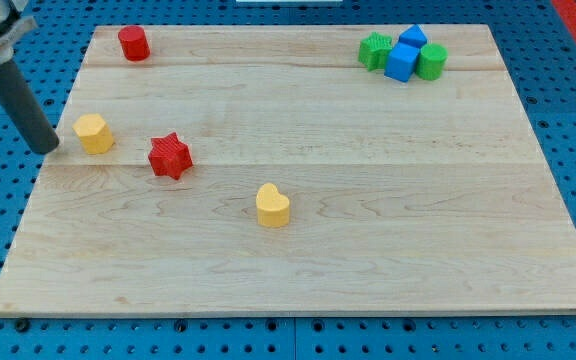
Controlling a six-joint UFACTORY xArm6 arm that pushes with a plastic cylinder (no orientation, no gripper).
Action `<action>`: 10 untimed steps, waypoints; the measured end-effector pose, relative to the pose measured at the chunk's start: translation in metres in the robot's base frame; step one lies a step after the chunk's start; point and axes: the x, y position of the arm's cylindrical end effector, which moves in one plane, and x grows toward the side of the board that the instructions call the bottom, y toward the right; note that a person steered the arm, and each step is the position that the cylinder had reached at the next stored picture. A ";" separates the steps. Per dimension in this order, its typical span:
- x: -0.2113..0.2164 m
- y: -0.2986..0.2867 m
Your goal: Place the yellow blocks and red star diagonal to the red circle
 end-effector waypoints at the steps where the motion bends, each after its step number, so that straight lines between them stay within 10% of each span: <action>1: -0.013 0.089; 7: 0.085 0.179; 10: 0.174 0.103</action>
